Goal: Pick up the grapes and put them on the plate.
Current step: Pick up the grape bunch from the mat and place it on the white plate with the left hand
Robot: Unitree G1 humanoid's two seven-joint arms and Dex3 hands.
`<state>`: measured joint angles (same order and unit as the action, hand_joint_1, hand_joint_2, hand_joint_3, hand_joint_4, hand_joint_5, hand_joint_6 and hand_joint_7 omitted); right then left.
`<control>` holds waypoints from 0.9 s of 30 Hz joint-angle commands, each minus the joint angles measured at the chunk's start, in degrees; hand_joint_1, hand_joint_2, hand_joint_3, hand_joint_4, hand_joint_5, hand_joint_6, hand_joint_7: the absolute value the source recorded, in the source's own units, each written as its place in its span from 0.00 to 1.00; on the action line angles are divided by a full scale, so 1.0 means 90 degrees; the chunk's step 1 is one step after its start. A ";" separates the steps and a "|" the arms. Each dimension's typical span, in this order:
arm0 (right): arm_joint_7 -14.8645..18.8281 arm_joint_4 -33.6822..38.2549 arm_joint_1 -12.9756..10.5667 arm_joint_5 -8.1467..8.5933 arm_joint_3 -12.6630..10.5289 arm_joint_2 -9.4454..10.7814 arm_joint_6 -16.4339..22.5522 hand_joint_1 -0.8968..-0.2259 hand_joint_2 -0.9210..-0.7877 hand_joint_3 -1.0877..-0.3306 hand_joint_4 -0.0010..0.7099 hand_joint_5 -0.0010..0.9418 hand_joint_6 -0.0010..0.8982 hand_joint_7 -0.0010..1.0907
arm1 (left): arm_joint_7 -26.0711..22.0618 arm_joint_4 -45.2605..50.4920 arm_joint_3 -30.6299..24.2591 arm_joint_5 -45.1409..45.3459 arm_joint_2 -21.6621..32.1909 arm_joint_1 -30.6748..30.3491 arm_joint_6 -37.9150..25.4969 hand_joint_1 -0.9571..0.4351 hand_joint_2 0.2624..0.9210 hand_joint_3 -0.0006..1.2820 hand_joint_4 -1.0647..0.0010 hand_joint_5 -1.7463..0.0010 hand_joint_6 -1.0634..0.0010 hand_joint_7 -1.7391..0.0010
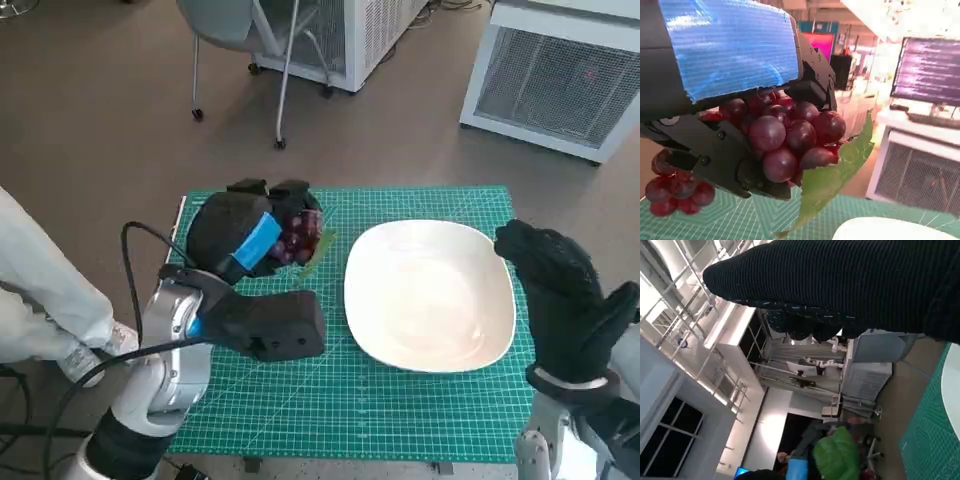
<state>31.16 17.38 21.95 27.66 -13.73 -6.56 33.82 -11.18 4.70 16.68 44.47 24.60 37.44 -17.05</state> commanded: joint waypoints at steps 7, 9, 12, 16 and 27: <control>0.0066 0.0030 -0.0056 0.0048 -0.0028 -0.0023 -0.0066 0.73 0.00 0.68 0.65 0.44 0.25 0.78 | 0.0003 -0.0082 0.0002 0.0051 -0.0103 0.0084 0.0079 0.69 0.99 0.01 0.27 0.32 0.33 0.45; 0.0067 0.0028 -0.0056 0.0049 -0.0030 -0.0024 -0.0067 0.73 0.00 0.68 0.65 0.44 0.25 0.78 | -0.0004 -0.0092 0.0006 0.0049 -0.0112 0.0092 0.0082 0.69 0.99 0.01 0.27 0.32 0.33 0.45; 0.0069 0.0024 -0.0058 0.0056 -0.0037 -0.0030 -0.0067 0.73 0.00 0.68 0.65 0.43 0.25 0.78 | -0.0101 -0.0173 0.0087 -0.0012 -0.0224 0.0211 0.0092 0.69 0.99 0.01 0.27 0.32 0.32 0.46; 0.0061 0.0044 -0.0057 0.0036 -0.0023 0.0008 -0.0035 0.73 0.00 0.68 0.65 0.43 0.25 0.78 | -0.0437 -0.0534 0.0503 -0.0073 -0.0733 0.0800 0.0111 0.69 0.99 0.02 0.30 0.29 0.32 0.46; -0.0024 -0.0159 -0.0243 0.0026 -0.0044 0.0041 -0.0029 0.72 0.00 0.68 0.66 0.43 0.25 0.78 | -0.0290 -0.2696 0.1175 -0.0082 -0.1858 0.2617 0.0817 0.69 0.65 0.45 0.54 0.07 0.40 0.37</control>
<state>31.31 16.36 21.60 27.91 -13.63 -6.25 33.86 -15.48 -15.68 26.39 44.10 10.05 56.08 -11.97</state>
